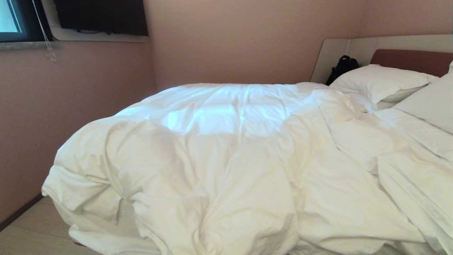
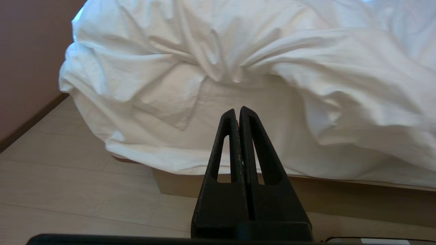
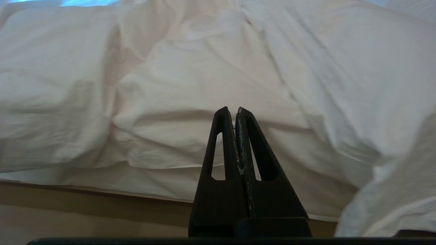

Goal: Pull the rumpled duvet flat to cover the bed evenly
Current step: Flatten the corners of the folded blanket

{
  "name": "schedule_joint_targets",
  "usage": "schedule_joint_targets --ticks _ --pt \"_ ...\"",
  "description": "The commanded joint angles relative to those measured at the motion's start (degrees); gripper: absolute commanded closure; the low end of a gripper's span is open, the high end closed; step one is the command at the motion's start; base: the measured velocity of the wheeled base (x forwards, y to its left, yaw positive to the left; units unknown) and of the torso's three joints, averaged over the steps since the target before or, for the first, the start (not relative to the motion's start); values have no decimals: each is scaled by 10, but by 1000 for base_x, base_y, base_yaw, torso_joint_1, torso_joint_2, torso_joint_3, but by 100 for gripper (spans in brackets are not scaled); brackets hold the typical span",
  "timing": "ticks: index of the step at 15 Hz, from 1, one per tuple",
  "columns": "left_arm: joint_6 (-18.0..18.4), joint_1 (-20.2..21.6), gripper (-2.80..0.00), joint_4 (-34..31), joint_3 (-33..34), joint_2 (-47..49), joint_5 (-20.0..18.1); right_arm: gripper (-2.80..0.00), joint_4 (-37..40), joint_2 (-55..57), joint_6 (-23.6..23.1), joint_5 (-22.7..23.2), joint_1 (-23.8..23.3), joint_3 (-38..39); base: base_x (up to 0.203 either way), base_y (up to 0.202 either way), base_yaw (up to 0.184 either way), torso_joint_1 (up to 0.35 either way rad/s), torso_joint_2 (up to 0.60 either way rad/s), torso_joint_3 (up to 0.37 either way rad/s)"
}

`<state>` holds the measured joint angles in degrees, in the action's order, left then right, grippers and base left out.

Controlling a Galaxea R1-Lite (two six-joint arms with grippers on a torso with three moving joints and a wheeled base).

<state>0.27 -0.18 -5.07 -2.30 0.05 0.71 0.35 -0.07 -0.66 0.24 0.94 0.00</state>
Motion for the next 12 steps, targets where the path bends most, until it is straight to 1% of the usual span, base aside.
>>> schedule_joint_targets --ticks 1,12 --pt "0 0 0 0 0 0 0 0 0 1 0 0 0 0 0 -193 1 2 7 2" --pt "0 -1 0 0 0 0 0 0 0 1 0 0 0 0 0 -194 0 1 2 4"
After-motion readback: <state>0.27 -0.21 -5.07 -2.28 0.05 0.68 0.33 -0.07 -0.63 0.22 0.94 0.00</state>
